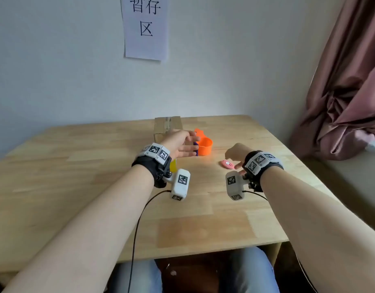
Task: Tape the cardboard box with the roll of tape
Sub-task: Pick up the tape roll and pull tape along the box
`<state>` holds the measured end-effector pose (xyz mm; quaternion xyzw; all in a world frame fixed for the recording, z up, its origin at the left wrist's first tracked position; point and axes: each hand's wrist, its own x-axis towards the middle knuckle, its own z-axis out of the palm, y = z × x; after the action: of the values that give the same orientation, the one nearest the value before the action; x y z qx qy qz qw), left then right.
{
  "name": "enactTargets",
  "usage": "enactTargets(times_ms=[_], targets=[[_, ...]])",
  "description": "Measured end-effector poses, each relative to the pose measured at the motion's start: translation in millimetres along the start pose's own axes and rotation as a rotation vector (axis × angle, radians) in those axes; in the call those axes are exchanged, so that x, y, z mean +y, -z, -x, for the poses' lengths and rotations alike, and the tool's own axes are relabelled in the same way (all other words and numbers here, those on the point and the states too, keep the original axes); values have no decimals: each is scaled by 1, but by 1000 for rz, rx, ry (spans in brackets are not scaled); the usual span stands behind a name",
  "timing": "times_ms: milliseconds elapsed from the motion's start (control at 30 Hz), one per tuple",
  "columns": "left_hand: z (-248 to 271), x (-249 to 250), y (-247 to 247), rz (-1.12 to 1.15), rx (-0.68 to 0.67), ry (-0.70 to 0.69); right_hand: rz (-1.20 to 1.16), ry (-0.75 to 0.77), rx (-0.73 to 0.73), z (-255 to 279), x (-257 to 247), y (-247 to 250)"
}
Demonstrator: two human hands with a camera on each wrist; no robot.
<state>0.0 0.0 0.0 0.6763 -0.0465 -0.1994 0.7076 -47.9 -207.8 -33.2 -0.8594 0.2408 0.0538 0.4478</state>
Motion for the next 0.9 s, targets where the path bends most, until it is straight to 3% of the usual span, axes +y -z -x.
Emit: enactTargets(times_ms=[100,333,533,633,767,900], targets=[[-16,0,3,-21,24,17,5,-9,-1,-24,14,-4],[-54,0,5,-36,9,19,328,-119,78,-81,26,-32],[-67,7,12,-45,-1,-7,37,-85,-44,-96,16,-41],[-65,14,19,-37,18,-42,-244,73,-81,-84,-9,-41],[-64,21,34,-16,100,-62,-306,288,7,-70,-48,-39],[-64,24,51,-39,156,-65,-473,344,-120,-55,-79,-37]])
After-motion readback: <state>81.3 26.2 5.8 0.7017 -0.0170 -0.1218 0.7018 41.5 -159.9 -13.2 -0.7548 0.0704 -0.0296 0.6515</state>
